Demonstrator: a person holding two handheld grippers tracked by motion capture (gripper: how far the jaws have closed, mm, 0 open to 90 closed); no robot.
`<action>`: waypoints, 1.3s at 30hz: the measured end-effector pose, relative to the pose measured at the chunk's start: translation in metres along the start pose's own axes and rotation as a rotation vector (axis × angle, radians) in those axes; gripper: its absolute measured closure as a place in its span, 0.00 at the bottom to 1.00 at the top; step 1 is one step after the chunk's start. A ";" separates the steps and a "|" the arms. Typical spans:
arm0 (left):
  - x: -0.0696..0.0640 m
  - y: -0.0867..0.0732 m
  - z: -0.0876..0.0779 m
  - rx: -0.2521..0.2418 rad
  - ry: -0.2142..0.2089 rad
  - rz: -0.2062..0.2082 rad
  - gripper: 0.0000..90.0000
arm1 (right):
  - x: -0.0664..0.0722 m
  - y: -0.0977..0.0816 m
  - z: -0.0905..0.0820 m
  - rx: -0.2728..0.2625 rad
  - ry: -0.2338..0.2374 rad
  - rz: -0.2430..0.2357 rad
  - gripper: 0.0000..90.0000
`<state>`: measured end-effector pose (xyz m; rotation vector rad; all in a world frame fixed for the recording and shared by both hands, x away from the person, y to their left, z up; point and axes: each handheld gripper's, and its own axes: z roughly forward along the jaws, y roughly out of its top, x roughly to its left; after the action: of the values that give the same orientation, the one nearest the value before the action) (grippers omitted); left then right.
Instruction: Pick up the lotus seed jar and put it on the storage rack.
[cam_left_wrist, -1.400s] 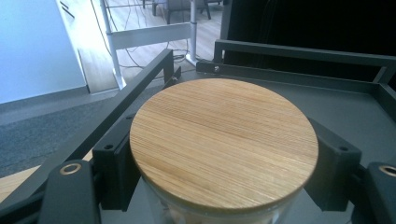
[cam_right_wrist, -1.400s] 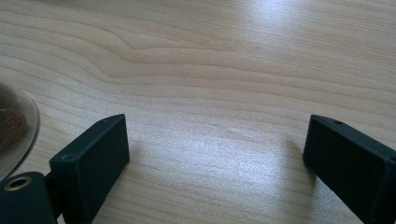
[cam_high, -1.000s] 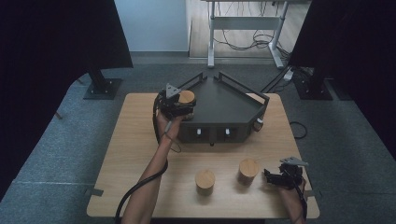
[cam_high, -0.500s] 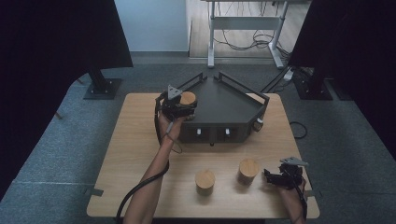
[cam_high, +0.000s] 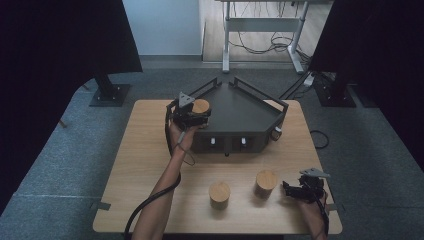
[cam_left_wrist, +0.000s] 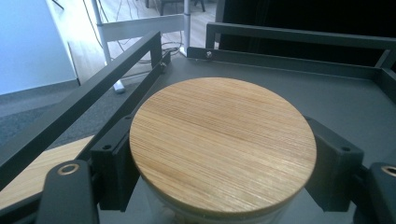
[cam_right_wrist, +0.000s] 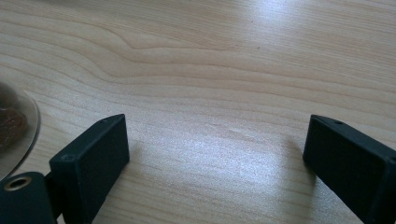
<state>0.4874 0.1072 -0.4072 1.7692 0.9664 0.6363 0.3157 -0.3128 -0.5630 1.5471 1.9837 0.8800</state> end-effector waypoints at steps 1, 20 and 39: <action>0.000 0.000 0.000 0.000 0.000 0.000 0.27 | 0.000 0.000 0.000 0.000 0.000 0.000 0.07; 0.001 0.002 -0.001 0.003 -0.008 -0.006 0.08 | 0.000 0.000 0.000 0.000 0.003 -0.003 0.07; 0.004 -0.001 -0.014 -0.027 0.014 0.006 0.08 | 0.001 0.000 0.000 0.000 0.004 -0.004 0.07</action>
<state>0.4784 0.1174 -0.4025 1.7465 0.9581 0.6628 0.3153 -0.3123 -0.5629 1.5418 1.9890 0.8815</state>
